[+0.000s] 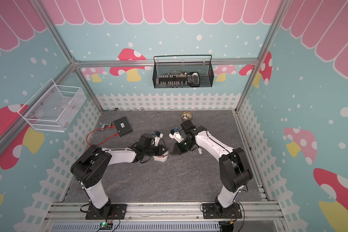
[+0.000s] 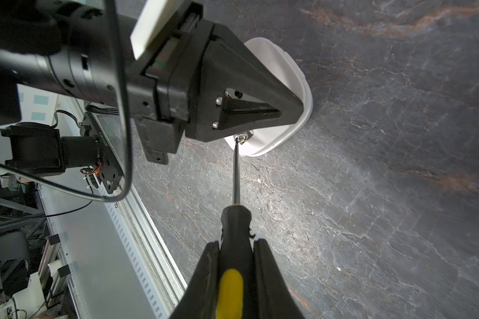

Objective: Remove the battery from the alarm
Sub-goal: Release the battery from the alarm.

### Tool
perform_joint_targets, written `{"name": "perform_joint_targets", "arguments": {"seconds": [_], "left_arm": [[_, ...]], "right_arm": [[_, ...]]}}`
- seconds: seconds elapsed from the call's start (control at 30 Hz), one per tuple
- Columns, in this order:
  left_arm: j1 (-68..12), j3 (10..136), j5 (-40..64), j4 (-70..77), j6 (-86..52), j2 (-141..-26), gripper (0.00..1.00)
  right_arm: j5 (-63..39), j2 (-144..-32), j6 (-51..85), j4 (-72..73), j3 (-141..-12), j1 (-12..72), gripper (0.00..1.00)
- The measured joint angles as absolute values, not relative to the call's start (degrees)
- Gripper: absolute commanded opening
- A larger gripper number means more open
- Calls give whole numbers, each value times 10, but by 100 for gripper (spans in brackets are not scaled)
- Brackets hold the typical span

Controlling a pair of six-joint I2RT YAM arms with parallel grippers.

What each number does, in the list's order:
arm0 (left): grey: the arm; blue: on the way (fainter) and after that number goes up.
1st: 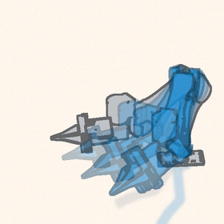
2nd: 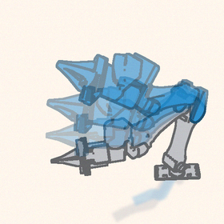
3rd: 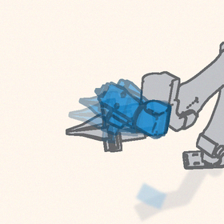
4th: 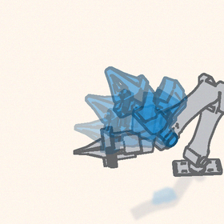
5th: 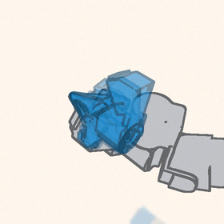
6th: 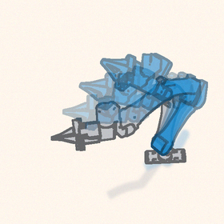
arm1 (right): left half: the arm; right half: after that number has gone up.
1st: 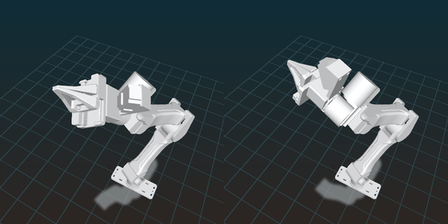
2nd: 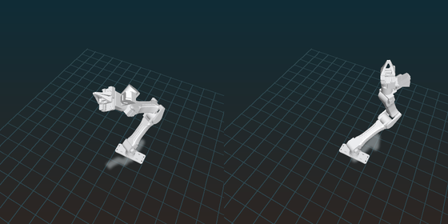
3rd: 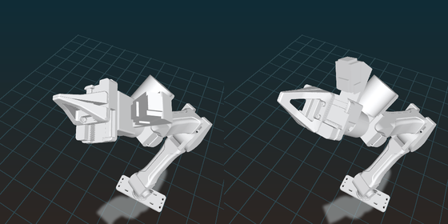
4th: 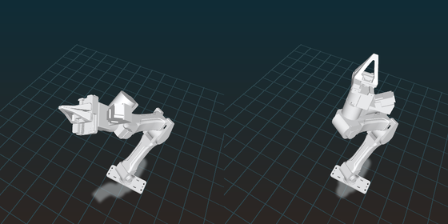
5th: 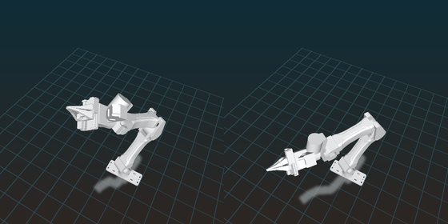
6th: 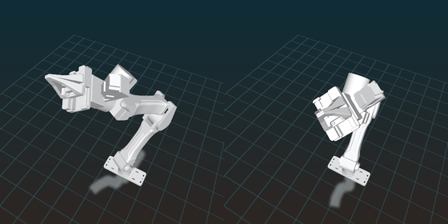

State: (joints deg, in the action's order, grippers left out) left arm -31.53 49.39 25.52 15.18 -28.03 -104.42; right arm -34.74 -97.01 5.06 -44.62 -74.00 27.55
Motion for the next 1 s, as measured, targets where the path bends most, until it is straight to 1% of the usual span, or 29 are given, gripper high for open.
{"name": "perform_joint_targets", "arguments": {"seconds": [0.57,1.0], "left_arm": [[-314,491,255,158,-280,-1045,0],[-313,491,257,160,-280,-1046,0]], "right_arm": [[-361,-966,55,-437,-740,282,0],[-364,-928,54,-444,-727,290,0]]}}
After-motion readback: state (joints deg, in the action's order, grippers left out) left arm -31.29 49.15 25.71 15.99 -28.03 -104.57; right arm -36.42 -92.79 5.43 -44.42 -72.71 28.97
